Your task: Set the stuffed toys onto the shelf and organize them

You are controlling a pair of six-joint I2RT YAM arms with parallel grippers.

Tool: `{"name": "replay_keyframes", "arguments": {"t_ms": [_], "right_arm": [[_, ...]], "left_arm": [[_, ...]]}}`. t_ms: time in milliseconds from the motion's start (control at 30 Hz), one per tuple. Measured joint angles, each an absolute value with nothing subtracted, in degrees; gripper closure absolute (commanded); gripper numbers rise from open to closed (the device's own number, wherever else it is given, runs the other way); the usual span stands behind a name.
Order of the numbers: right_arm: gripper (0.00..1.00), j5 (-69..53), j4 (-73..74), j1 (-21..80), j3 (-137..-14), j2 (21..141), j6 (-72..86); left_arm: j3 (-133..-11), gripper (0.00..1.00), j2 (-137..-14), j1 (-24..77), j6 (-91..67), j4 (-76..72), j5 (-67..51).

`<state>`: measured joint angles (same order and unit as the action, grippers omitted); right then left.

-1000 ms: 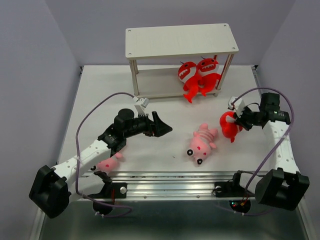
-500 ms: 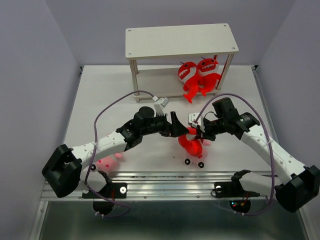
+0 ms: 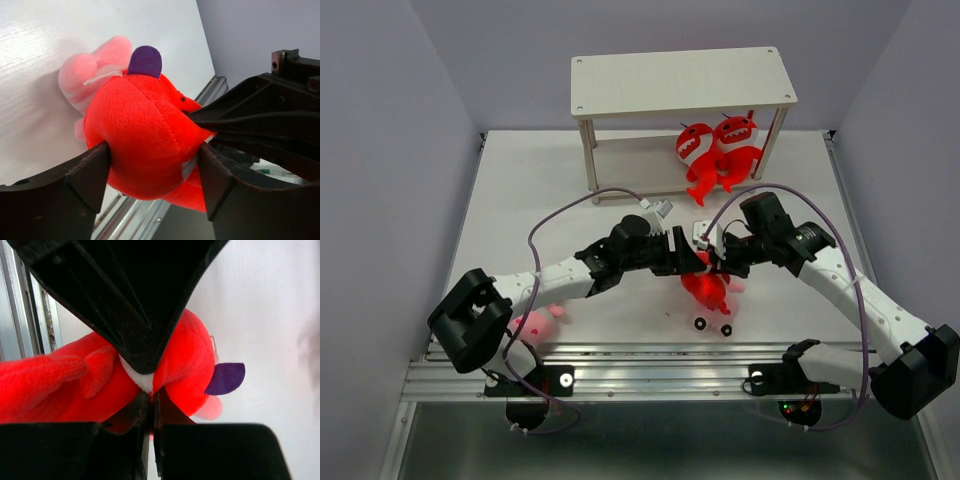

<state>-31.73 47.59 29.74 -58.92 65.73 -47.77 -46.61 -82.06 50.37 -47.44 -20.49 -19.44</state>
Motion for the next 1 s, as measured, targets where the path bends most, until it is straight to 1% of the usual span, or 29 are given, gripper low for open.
{"name": "replay_keyframes", "arguments": {"t_ms": [33,133,167,200,300,367,400,433,533,567,600,633,733,833,1000], "right_arm": [[0.94,-31.4,47.7,29.7,-58.9,65.7,-47.7],[0.92,-30.6,47.9,29.7,-58.9,65.7,-47.5],[0.91,-30.3,47.9,29.7,-58.9,65.7,-47.5],[0.91,-29.9,48.0,29.7,-58.9,65.7,-47.5],[0.84,-29.3,48.0,29.8,-58.9,65.7,-47.5],[0.66,-29.2,48.0,29.8,-58.9,65.5,-47.3],[0.52,-29.3,48.0,29.8,-58.8,65.2,-47.2],[0.48,-29.3,47.9,29.8,-58.8,64.9,-47.0],[0.27,-29.6,47.5,30.5,-58.7,63.8,-45.6],[0.25,-29.7,47.2,30.6,-58.7,63.6,-45.0],[0.18,-29.5,46.8,30.8,-58.7,63.4,-43.6],[0.0,-29.3,46.0,30.9,-58.7,63.4,-42.3],[0.0,-27.4,45.8,30.9,-60.4,63.8,-38.2],[0.0,-26.6,44.9,30.7,-65.3,65.0,-32.3],[0.0,-29.3,41.3,29.4,-70.3,67.4,-21.0]], "left_arm": [[-47.0,0.54,-82.8,50.5,-47.7,-20.4,-19.3],[-48.4,0.82,-85.1,50.7,-48.7,-20.7,-19.6],[-49.1,0.95,-85.9,50.9,-48.8,-20.9,-19.9],[-49.3,1.0,-86.3,50.9,-48.7,-21.0,-20.1],[-49.6,1.0,-87.0,51.0,-49.1,-21.2,-20.2],[-49.6,1.0,-87.0,51.0,-48.9,-21.2,-19.7],[-49.5,1.0,-87.0,51.0,-48.7,-20.9,-19.2],[-49.5,1.0,-86.9,51.0,-48.5,-20.7,-19.0],[-49.2,1.0,-85.9,51.0,-47.4,-20.6,-17.6],[-48.8,1.0,-85.2,51.0,-47.0,-20.6,-17.3],[-47.7,1.0,-83.4,51.1,-46.4,-20.4,-16.1],[-46.4,1.0,-81.0,51.2,-45.8,-20.2,-14.7],[-42.9,1.0,-74.3,51.4,-44.4,-20.6,-10.6],[-37.6,1.0,-65.0,51.4,-44.0,-22.2,-4.5],[-30.3,1.0,-56.6,51.4,-44.9,-28.9,5.8]]}}
